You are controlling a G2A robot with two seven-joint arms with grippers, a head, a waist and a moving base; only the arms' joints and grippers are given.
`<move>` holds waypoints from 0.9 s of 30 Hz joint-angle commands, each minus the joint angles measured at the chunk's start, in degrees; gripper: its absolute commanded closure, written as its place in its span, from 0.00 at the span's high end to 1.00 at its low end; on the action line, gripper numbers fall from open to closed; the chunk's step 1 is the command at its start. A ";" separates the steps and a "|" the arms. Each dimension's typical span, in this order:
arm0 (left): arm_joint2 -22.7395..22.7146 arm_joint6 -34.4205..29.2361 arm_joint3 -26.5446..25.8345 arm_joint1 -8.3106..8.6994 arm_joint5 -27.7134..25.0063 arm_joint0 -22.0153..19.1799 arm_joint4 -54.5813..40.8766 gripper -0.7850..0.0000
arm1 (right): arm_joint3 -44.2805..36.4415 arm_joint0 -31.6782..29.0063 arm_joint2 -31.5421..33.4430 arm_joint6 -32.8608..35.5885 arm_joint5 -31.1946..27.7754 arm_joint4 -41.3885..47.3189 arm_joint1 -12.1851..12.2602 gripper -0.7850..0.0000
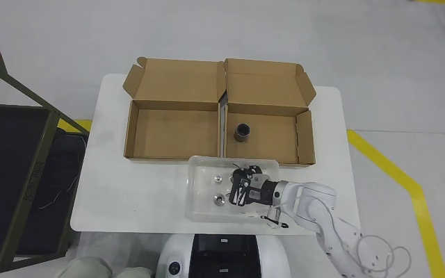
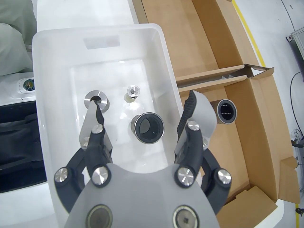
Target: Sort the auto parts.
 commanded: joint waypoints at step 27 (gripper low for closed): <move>0.00 0.00 0.00 0.00 0.00 0.00 0.00 1.00 | 13.08 5.45 -2.02 0.32 1.48 3.84 -0.29 0.81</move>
